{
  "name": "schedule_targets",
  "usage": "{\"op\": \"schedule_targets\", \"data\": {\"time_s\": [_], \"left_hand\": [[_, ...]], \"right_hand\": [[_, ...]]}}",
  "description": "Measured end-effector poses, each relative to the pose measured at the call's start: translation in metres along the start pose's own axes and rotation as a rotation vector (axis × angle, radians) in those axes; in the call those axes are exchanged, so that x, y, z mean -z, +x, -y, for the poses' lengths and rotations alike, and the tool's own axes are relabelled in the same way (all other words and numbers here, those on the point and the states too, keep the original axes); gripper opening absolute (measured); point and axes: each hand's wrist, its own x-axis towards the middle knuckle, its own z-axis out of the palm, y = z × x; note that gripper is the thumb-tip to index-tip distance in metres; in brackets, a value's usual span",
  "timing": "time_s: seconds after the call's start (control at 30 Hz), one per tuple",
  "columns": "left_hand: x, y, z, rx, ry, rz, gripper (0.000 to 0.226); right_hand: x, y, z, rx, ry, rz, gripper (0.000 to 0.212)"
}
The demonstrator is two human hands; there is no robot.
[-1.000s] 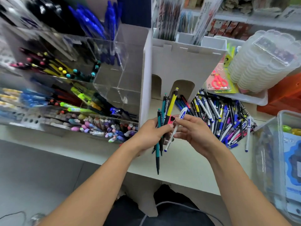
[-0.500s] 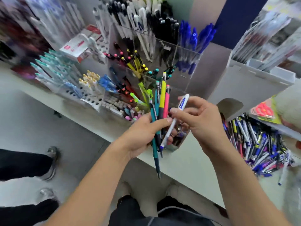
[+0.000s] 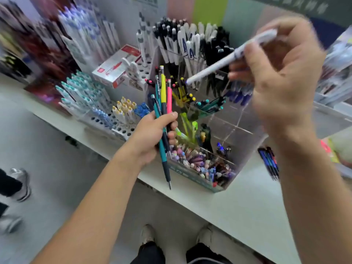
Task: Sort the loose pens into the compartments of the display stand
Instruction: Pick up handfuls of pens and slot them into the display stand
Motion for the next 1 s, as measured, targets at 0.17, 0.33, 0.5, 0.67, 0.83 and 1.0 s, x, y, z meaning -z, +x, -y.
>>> {"op": "schedule_targets", "data": {"time_s": [0.17, 0.33, 0.5, 0.67, 0.83, 1.0], "left_hand": [[0.004, 0.009, -0.014, 0.031, 0.017, 0.119, 0.011], [0.002, 0.011, -0.014, 0.021, 0.022, 0.128, 0.011], [0.002, 0.010, -0.010, 0.029, 0.026, 0.143, 0.009], [-0.006, 0.006, -0.006, 0.023, 0.036, 0.171, 0.010], [-0.013, 0.004, 0.000, -0.067, 0.247, 0.210, 0.011], [-0.029, 0.004, 0.008, -0.070, 0.399, 0.310, 0.016]], "right_hand": [[-0.027, 0.060, -0.004, 0.285, -0.581, -0.084, 0.024], [-0.045, 0.081, -0.021, 0.195, -0.749, 0.240, 0.026], [-0.050, 0.082, -0.025, 0.176, -0.896, 0.253, 0.041], [-0.048, 0.054, -0.028, 0.284, -1.228, 0.323, 0.049], [-0.025, 0.012, -0.011, 0.094, -0.745, 0.134, 0.037], [-0.011, -0.013, -0.037, -0.400, -0.251, 0.231, 0.020]]}}
